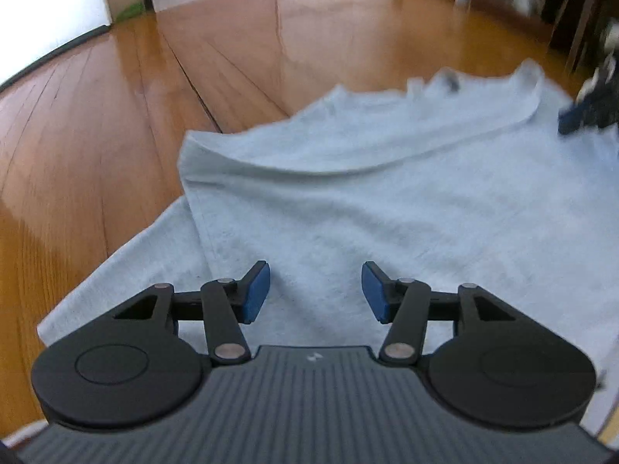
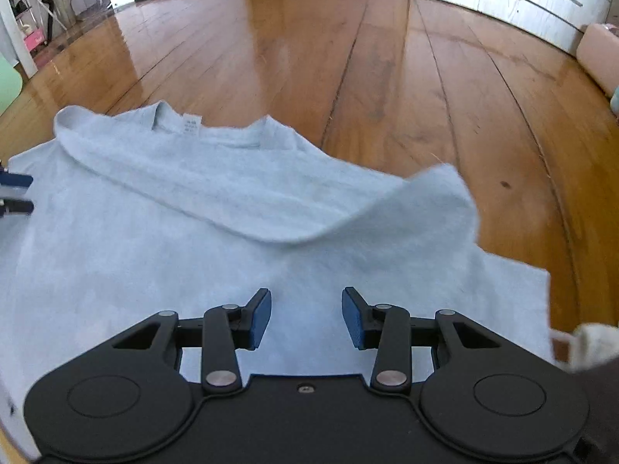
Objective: Fold clothes
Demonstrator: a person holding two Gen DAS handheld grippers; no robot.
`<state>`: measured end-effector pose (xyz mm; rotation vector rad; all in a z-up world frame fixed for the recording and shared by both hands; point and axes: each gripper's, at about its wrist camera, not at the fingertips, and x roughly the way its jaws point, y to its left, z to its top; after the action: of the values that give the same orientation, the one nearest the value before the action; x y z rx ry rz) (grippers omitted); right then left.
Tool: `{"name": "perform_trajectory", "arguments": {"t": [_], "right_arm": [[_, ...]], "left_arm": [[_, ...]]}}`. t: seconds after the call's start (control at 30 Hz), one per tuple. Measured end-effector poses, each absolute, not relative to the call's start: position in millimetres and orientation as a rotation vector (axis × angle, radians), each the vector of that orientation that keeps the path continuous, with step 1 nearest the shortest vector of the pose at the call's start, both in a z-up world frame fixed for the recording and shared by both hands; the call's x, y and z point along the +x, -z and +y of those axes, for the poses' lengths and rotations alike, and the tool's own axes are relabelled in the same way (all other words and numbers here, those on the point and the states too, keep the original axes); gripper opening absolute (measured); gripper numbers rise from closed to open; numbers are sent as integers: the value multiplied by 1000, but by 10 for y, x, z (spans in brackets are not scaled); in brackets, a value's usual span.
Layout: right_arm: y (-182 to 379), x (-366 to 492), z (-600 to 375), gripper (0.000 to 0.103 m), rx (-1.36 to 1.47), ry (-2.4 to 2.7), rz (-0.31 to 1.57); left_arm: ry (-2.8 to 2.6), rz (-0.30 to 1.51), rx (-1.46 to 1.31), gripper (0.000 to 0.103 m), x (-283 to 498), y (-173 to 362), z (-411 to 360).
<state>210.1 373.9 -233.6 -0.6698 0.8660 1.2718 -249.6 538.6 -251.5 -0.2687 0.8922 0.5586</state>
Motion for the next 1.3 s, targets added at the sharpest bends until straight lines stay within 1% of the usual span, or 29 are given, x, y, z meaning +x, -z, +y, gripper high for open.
{"name": "perform_trajectory", "arguments": {"t": [0.1,0.13,0.17,0.2,0.23,0.37,0.43,0.53,0.67,0.77,0.8,0.93,1.1,1.17,1.3], "right_arm": [[2481,2002,3922,46,-672,-1245,794],[2518,1984,3985,48,-671,-1230,767],[2532,1997,4053,52,-667,-1204,736],[2541,2024,4119,53,-658,-1179,712],[2540,2078,4180,53,-643,-1155,701],[2492,2313,4373,52,-595,-1046,694],[2427,2430,4375,52,-564,-954,661],[2321,2634,4273,52,-471,-896,695],[2254,2691,4056,55,-383,-904,776],[2263,2549,3777,56,-261,-939,844],[2297,2450,3699,56,-260,-958,858],[2493,1864,3453,56,-426,-1006,825],[2497,1166,3227,57,-557,-1185,770],[2484,963,3173,57,-598,-1247,747],[2381,554,3124,57,-672,-1373,701]], "left_arm": [[-591,872,-259,53,-2340,2538,5578],[-611,864,-254,54,-2294,2539,5659],[-631,855,-249,54,-2248,2540,5740],[-651,847,-244,54,-2201,2541,5821],[-671,838,-239,54,-2155,2542,5902],[-873,757,-357,53,-2255,2519,6334],[-963,725,-409,52,-2348,2508,6496],[-1042,703,-467,52,-2558,2491,6582],[-965,662,-555,54,-2888,2406,6361],[-932,655,-589,56,-3152,2356,6082],[-925,649,-598,57,-3233,2347,5975],[-936,662,-684,57,-3659,2402,5641],[-976,667,-773,58,-4084,2482,5332],[-1015,692,-785,60,-4178,2494,5304],[-1111,773,-837,60,-4327,2526,5328]]}}
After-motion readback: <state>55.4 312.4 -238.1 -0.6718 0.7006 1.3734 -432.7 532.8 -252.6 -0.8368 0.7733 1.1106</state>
